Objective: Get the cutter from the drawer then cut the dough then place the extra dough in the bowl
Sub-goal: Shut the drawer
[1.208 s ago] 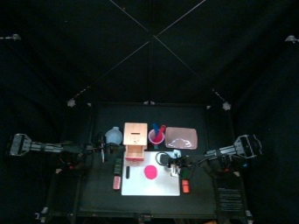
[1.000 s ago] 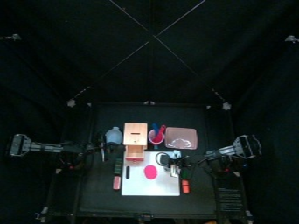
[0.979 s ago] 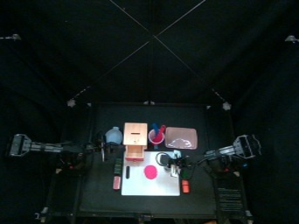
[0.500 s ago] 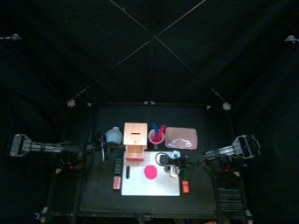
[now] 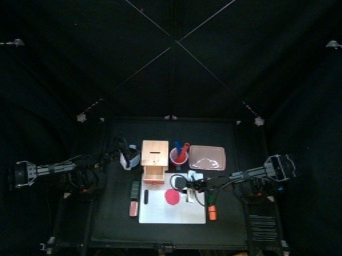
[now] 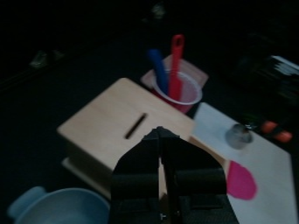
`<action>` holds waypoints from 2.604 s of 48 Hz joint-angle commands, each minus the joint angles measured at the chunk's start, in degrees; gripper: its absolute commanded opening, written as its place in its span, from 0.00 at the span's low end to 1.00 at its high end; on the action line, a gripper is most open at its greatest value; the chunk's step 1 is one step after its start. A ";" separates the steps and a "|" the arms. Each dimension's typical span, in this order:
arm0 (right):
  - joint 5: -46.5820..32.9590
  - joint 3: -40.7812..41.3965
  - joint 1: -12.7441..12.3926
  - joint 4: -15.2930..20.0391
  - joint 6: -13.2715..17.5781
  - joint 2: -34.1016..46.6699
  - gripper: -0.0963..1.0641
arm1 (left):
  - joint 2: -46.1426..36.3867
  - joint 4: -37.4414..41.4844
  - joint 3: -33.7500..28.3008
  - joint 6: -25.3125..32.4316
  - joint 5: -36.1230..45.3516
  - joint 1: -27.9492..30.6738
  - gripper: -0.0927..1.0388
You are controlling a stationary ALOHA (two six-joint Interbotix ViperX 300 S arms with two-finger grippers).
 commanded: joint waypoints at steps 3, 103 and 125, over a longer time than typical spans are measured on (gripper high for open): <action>-4.66 -3.52 -0.44 0.26 0.09 3.08 0.60 | 6.42 8.70 -9.05 0.09 5.10 0.79 0.35; 3.43 -23.38 -8.53 -8.00 -0.79 23.29 0.16 | 41.57 -10.11 -42.89 52.47 43.86 8.09 0.34; 3.78 -23.38 -12.74 -13.45 -0.79 23.29 0.16 | 41.66 -10.28 -42.45 52.21 43.24 8.26 0.34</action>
